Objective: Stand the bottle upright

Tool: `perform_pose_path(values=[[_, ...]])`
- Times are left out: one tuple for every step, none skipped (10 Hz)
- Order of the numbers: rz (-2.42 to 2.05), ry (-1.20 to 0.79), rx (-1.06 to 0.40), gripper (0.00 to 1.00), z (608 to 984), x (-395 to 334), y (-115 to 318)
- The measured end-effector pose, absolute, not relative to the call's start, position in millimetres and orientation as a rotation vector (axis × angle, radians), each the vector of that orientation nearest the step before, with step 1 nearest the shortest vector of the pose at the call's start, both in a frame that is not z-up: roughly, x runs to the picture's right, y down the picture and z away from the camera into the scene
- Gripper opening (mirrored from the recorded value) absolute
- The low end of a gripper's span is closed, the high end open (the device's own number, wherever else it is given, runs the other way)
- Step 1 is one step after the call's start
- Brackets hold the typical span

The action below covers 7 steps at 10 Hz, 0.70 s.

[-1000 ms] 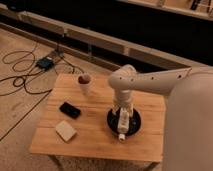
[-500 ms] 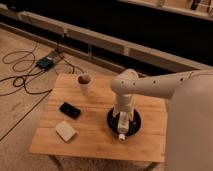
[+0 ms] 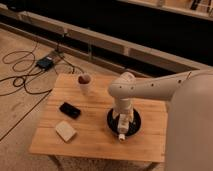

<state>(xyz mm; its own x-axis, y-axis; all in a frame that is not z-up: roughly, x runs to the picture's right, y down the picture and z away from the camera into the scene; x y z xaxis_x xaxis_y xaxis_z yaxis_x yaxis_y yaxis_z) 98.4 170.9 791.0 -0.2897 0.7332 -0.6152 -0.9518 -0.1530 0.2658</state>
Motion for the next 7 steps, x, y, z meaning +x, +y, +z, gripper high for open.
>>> perform_pose_path(values=[[1.74,0.732,-0.395,0.65,791,97,172],[1.743,0.731,-0.383,0.65,791,97,174],[1.751,0.722,-0.374,0.65,791,95,175],[1.762,0.713,-0.365,0.65,791,93,178],[1.769,0.708,-0.36,0.65,792,92,179],[1.78,0.698,-0.359,0.65,793,92,181],[1.784,0.689,-0.361,0.65,794,93,183]])
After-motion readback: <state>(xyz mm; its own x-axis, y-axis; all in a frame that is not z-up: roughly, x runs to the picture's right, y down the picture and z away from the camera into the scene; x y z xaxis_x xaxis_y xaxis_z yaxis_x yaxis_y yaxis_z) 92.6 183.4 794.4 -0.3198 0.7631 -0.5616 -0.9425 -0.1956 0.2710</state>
